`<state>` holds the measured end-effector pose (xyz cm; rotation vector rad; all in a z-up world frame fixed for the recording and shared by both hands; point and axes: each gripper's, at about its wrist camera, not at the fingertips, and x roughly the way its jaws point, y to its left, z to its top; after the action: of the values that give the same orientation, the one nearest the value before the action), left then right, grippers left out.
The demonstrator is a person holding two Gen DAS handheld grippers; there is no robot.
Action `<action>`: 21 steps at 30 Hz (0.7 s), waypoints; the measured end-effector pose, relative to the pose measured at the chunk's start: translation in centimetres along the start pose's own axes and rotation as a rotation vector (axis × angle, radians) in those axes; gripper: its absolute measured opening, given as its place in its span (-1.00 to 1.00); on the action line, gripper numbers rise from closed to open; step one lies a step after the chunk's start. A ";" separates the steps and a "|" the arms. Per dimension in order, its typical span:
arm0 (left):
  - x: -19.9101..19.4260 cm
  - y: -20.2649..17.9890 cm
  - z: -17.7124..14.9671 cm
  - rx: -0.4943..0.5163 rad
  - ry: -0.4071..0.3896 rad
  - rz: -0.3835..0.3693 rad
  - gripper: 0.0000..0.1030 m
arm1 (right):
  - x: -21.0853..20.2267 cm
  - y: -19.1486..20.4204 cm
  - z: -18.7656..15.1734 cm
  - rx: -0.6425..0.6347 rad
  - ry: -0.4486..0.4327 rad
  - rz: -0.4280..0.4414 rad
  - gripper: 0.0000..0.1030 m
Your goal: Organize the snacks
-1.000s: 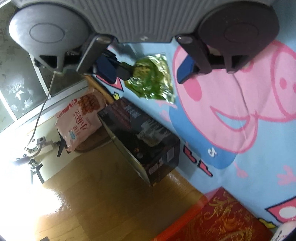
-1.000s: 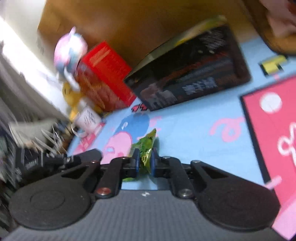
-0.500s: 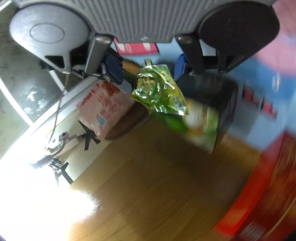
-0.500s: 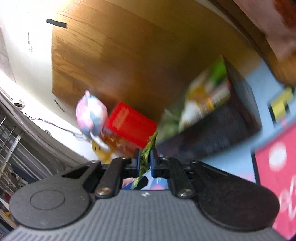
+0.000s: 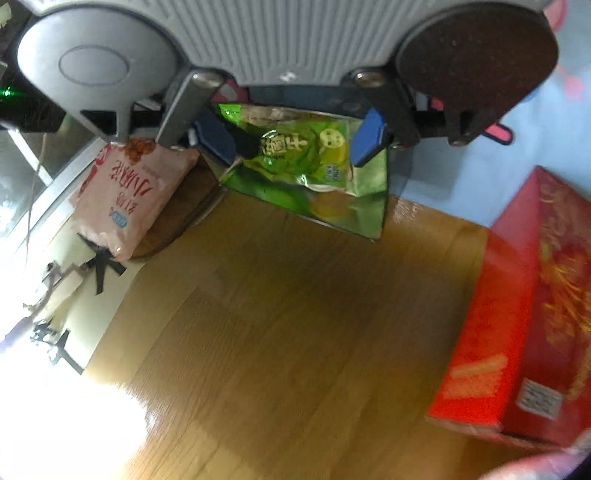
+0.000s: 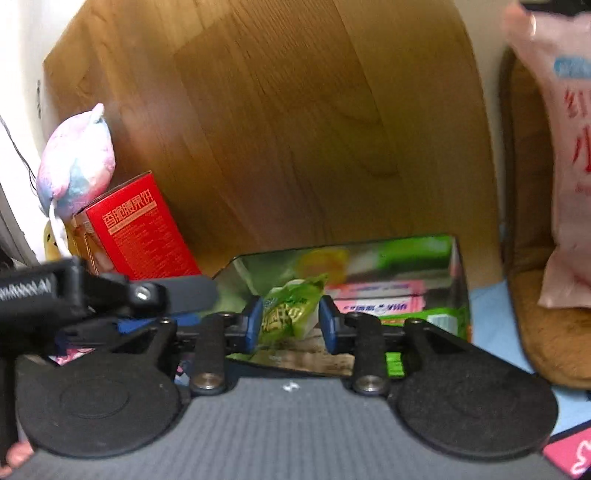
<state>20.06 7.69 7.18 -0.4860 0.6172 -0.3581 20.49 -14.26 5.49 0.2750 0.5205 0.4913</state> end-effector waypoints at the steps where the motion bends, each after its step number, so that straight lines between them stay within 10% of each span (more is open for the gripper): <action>1: -1.0 0.1 -0.3 -0.002 -0.009 -0.004 0.38 | -0.8 0.0 -0.1 0.008 -0.025 -0.001 -0.27; 7: -7.2 1.0 -3.8 0.010 -0.005 -0.008 0.43 | -6.9 0.7 -2.4 0.048 -0.108 0.039 -0.10; 13: -13.5 3.4 -10.4 -0.060 0.057 -0.014 0.43 | -9.4 2.2 -8.0 0.062 0.159 0.266 0.01; 21: -19.2 5.6 -16.7 -0.203 0.074 -0.045 0.15 | -10.1 2.9 -11.7 0.160 0.337 0.329 -0.20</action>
<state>-4.03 15.70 1.20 -0.6839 0.7192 -0.3592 5.50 -15.48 0.91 0.4383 0.8516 0.8251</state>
